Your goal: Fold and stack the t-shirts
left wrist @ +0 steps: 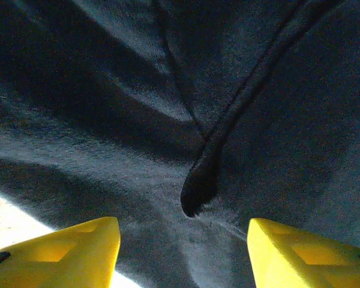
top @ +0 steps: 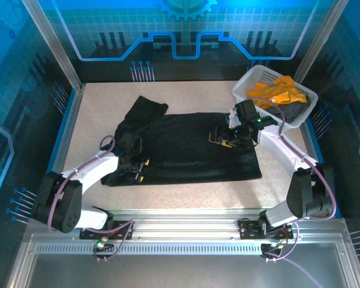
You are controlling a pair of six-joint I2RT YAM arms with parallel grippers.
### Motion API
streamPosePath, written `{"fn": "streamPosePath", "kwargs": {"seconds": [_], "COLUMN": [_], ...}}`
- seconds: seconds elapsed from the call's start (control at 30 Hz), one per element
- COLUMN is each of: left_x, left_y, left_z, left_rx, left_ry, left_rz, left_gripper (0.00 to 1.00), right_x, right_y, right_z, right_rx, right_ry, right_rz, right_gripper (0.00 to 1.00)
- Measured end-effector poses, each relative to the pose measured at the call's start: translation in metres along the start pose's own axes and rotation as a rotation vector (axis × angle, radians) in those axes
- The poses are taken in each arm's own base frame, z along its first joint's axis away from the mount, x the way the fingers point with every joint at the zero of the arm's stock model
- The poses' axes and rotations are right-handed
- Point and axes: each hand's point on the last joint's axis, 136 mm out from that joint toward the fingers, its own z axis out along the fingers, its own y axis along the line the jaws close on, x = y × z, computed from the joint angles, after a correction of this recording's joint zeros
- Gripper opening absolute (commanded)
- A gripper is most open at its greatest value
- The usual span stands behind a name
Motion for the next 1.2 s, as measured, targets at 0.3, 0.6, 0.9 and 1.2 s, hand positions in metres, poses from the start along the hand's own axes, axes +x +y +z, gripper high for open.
{"fn": "streamPosePath", "kwargs": {"seconds": [0.3,0.6,0.9,1.2], "left_x": [-0.003,-0.005,0.002,0.029], "left_y": [-0.007,-0.052,-0.120,-0.147], "left_z": [0.010,-0.002,-0.003,0.033], "left_rx": [-0.006,0.058,0.052,-0.106], "left_ry": [-0.019,-0.061,-0.073,-0.039], "left_rz": [-0.027,0.039,0.255,0.577], "left_gripper": [0.28,0.00,0.00,0.00], "right_x": [0.005,0.008,0.008,0.006], "right_y": [-0.001,-0.002,-0.002,-0.003], "right_z": [0.004,0.003,0.003,0.001], "right_rx": [-0.012,-0.014,-0.015,-0.025], "right_ry": [0.014,0.016,0.016,0.015], "right_rz": [0.004,0.007,0.012,0.025], "right_gripper": [0.62,0.59,0.58,0.57]}}
